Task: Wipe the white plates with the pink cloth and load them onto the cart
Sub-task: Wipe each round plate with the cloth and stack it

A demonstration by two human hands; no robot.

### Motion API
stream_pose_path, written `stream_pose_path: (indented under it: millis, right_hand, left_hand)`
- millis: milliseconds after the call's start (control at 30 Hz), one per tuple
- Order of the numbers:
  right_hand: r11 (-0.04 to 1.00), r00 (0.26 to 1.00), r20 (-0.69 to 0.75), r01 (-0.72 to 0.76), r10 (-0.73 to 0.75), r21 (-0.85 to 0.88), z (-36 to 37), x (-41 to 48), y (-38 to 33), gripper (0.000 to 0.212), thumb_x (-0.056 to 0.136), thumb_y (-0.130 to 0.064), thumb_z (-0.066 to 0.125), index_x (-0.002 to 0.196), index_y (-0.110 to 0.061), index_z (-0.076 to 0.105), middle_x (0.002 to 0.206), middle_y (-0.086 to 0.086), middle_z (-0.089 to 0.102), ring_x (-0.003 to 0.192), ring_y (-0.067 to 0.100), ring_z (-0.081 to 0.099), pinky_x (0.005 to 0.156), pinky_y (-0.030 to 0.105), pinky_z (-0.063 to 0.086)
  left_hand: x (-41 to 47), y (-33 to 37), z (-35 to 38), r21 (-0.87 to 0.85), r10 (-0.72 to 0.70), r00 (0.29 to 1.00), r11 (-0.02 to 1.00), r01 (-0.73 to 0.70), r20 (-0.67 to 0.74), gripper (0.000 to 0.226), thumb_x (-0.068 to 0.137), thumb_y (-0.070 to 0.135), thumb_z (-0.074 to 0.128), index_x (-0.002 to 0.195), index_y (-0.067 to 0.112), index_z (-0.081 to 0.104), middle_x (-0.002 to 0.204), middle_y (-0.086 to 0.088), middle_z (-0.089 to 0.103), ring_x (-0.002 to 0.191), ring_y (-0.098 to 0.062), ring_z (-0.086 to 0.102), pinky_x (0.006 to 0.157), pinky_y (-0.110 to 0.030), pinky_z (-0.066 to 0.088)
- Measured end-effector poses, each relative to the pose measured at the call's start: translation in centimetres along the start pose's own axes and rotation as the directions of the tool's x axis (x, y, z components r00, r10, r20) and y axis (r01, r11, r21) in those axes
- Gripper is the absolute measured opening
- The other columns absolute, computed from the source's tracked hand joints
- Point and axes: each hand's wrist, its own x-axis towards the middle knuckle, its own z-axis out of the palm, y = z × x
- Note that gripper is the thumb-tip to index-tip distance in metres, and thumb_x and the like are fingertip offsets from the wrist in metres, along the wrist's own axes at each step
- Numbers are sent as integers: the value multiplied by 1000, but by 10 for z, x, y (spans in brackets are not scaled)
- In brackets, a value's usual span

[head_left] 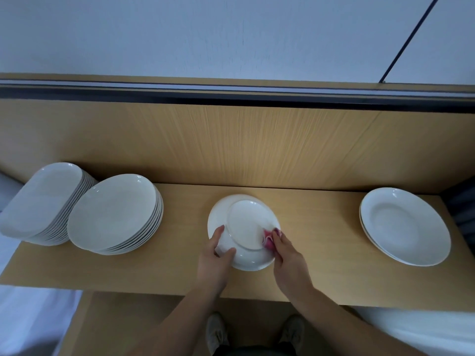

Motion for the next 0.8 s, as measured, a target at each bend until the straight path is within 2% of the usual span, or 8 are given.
stream_pose_path:
  millis: [100,233,333,433,533,600,733,800]
  right_hand:
    - [999,999,43,21,-23,48,-11,19,-1,42,101,-9,46,142,-14,46,150,-1,39,141,14,32,118,26,19]
    - [998,994,98,40,-36,-42,-17,44,-3,47,99,-3,44,145,-16,42,153,-2,35,144,13,26,112,11,11]
    - [998,997,73,-7,11,-57,-13,45,-2,51,98,-1,42,145,-20,41,154,-2,33,145,17,23,116,18,15]
    - [999,999,-30,22,-24,-47,-6,21,-6,43,100,-7,45,140,-22,48,145,0,47,139,19,36,109,14,29]
    - [975,984,-77,146,-161,-167,8,-13,-9,57,92,5,54,143,-15,40,149,6,41,140,30,35,113,39,31]
    - [918,950,-35,292,-311,-267,13,-27,-5,68,78,13,68,138,-11,46,144,9,47,133,35,41,104,46,36]
    - [833,879,34,462,-476,-305,-12,-11,-2,68,68,19,68,130,-8,58,139,4,50,129,26,46,108,29,33]
    - [844,893,39,438,-449,-311,-28,8,-5,68,68,20,63,130,-9,59,139,6,51,131,25,40,107,33,37]
  left_hand:
    - [3,-2,-3,14,-2,1000,1000,3,-23,50,92,16,59,134,40,48,129,1,55,112,-16,55,91,-34,54]
    - [7,7,-1,-64,-67,997,996,69,31,62,88,7,63,138,37,41,125,2,45,110,-21,50,68,-25,57]
    - [7,3,5,-73,-55,998,996,56,19,65,87,7,65,139,36,40,130,2,46,116,-23,48,81,-34,58]
    - [4,1,11,-120,-75,997,990,73,-11,63,87,5,64,135,39,43,128,2,47,115,-23,50,86,-38,57]
    - [2,4,15,-119,-63,998,991,61,-13,65,87,2,63,139,35,41,125,3,46,111,-21,51,75,-31,60]
    - [3,3,15,-78,-40,999,996,40,-7,66,87,4,64,141,33,39,128,2,45,115,-23,50,79,-35,59]
    - [4,0,11,16,22,1000,1000,-22,3,65,87,9,66,140,34,39,130,3,48,118,-22,49,92,-44,54]
    - [5,0,10,17,41,999,999,-40,-15,64,85,11,68,139,34,41,127,4,50,115,-20,51,87,-39,57]
